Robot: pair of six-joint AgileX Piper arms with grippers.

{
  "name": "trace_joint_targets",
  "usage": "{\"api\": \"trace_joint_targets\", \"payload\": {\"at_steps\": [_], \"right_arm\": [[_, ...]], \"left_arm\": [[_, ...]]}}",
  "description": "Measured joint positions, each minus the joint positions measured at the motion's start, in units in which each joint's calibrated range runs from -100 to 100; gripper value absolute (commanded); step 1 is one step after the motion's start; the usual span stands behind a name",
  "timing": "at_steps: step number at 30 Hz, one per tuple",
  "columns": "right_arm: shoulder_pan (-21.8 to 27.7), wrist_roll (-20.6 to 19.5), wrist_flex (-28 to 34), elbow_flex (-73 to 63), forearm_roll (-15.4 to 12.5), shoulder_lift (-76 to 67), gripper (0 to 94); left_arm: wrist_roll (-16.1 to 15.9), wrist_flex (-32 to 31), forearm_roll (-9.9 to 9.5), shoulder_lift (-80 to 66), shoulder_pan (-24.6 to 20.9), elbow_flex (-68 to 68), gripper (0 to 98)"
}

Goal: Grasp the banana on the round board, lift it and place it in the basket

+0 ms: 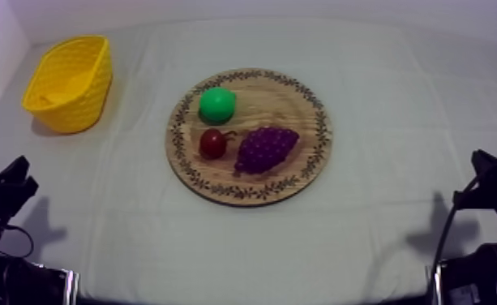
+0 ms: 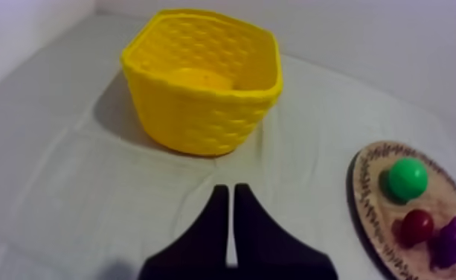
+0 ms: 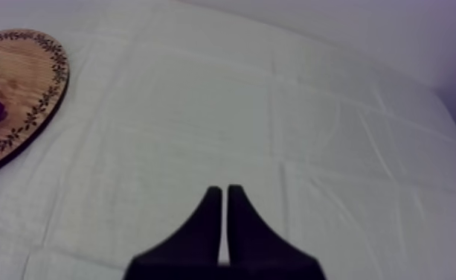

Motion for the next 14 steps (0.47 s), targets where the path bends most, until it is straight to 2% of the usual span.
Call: {"api": "trace_joint_targets", "payload": {"at_steps": [3,14], "right_arm": [[0.0,0.0,0.0,0.0,0.0,0.0,0.6],[0.0,0.0,0.0,0.0,0.0,0.0,0.6]], "left_arm": [[0.9,0.0,0.05,-0.8,0.5,0.0,0.2],[0.6,-0.1,0.3,-1.7,-0.4,0.1,0.2]]}}
